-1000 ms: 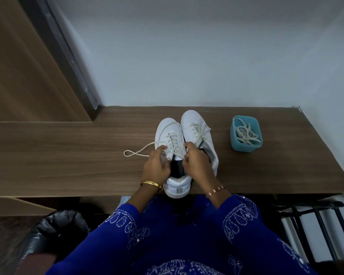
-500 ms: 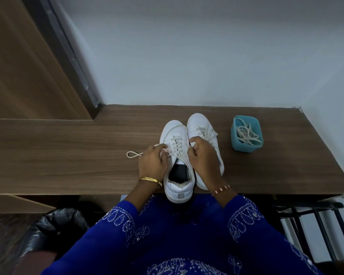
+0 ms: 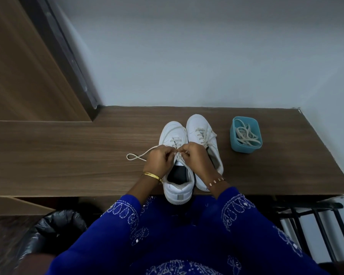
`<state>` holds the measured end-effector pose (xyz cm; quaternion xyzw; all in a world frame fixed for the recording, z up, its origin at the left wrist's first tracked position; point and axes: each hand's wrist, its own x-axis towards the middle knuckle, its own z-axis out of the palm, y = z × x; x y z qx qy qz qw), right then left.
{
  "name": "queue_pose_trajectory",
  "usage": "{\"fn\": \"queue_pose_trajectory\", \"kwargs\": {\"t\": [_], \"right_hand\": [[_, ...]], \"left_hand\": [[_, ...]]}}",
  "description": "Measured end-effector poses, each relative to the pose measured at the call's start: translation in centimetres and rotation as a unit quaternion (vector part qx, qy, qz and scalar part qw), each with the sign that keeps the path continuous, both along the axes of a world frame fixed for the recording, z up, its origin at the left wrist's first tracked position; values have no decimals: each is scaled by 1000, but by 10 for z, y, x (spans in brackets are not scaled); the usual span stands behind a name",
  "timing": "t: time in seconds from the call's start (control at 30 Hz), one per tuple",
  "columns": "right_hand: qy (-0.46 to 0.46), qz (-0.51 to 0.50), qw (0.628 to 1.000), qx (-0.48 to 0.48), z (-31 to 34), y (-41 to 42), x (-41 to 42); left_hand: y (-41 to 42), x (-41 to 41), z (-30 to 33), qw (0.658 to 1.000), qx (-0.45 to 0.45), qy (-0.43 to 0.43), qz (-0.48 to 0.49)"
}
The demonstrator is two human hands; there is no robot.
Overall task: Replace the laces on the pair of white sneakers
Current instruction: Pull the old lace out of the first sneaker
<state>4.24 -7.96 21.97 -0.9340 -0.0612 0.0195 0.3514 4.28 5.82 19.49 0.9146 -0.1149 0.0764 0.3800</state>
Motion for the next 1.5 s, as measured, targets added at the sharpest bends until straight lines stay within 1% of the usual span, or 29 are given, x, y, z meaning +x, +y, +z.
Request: {"fn": "queue_pose_trajectory", "kwargs": {"t": [0.1,0.2,0.4,0.47,0.53,0.63,0.77,0.87,0.97,1.07,1.13,1.2,1.27,1.33,1.4,1.5], "right_hand": [[15,13,1000,-5,1,-1,4],[54,32,998,-13,5,-4,11],[96,71,991,-54,11,-7,24],[99,81,989,-76,12,-4,25],[98,87,986,-99,13,1,25],[79,82,985,-126,6,6,23],[53,59,992,-98,-2,1,17],[40,73,991,-102,-1,-5,12],[4,89,990,-105,-5,-6,9],[-20,92,989,-111,-6,-3,7],[-21,88,990,-109,-3,-1,8],[-20,82,991,-103,-2,-1,9],[-17,54,996,-72,-5,-1,10],[-16,3,1000,-22,-9,-2,11],[-22,-28,999,-10,-12,-1,11],[-44,-10,999,-27,-14,-1,8]], "left_hand": [[2,8,0,999,7,45,-11],[5,18,6,995,28,89,-41],[2,28,13,977,125,124,-117],[3,27,10,976,132,125,-122],[5,25,6,980,111,122,-113],[8,23,0,987,53,127,-88],[10,20,-7,990,-28,132,-50],[11,16,-9,990,-67,119,-44],[13,15,-12,993,-49,84,-64],[13,15,-12,995,-24,67,-63],[11,16,-10,996,-2,63,-67],[8,19,-7,994,38,67,-77],[7,20,-6,992,58,83,-73],[7,20,-9,993,30,98,-50],[8,19,-13,994,-9,109,-30],[7,18,-16,992,-49,116,-15]]}}
